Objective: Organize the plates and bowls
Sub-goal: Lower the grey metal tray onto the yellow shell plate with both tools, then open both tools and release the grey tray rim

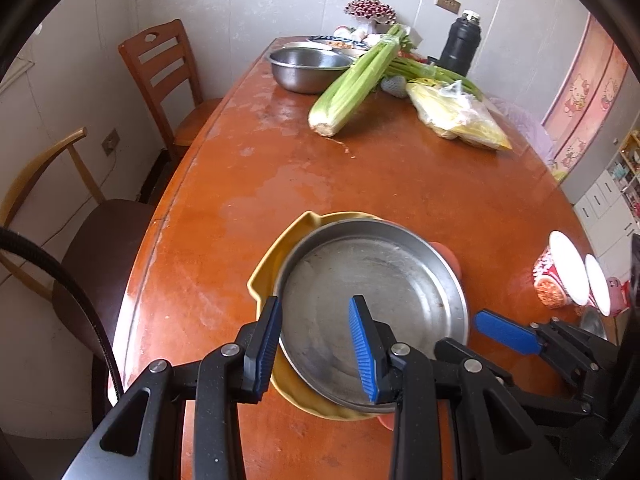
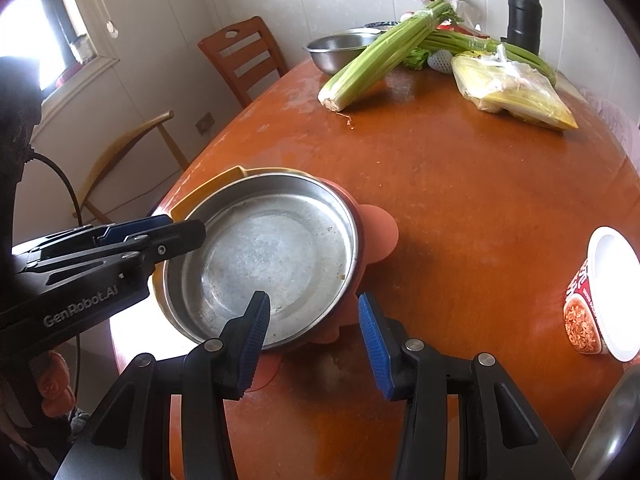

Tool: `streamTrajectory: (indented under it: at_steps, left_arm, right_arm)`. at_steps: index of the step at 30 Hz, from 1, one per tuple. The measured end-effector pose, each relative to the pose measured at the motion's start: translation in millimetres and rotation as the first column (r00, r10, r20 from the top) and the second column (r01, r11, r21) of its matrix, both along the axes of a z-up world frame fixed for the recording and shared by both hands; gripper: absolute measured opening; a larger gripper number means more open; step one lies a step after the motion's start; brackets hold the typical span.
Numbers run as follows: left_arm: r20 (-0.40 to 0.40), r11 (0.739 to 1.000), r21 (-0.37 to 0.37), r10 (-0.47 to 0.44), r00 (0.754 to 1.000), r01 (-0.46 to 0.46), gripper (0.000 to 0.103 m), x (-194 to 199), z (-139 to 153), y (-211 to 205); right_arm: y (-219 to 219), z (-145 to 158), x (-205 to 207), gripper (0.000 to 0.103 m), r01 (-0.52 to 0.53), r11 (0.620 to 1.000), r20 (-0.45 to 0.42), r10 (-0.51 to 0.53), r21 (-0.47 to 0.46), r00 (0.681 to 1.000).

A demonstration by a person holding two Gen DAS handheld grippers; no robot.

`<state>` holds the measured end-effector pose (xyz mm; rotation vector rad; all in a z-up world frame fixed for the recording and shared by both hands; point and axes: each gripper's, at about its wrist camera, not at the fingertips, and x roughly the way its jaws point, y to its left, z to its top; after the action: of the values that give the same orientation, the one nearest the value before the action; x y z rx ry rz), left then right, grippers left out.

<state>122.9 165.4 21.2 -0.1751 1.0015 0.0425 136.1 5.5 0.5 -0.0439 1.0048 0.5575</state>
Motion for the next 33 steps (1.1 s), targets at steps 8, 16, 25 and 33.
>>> streamTrajectory:
  at_steps: [8,16,25,33]
  left_arm:
    - [0.023,0.998,0.024,0.057,0.998,-0.058,0.036,-10.2,10.1,14.8]
    - [-0.056,0.994,-0.06,0.091,0.994,-0.094,0.036,-8.0,-14.9,29.3]
    - [-0.12,0.991,-0.112,0.056,0.991,-0.07,0.037,0.4,-35.1,17.8]
    - [-0.131,0.995,-0.084,0.05,0.99,-0.061,0.043,9.2,-37.4,7.8]
  right_arm:
    - [-11.3,4.0,3.9,0.049,0.034,0.999,-0.001,-0.034,0.019,0.999]
    - [-23.4,0.1,11.4,0.049,0.065,0.997,-0.033,-0.064,0.03,0.997]
    - [-24.2,-6.5,14.5,0.049,0.047,0.998,-0.07,-0.044,0.039,0.997]
    - [-21.5,-10.8,17.8,0.049,0.03,0.999,-0.086,-0.027,0.044,0.996]
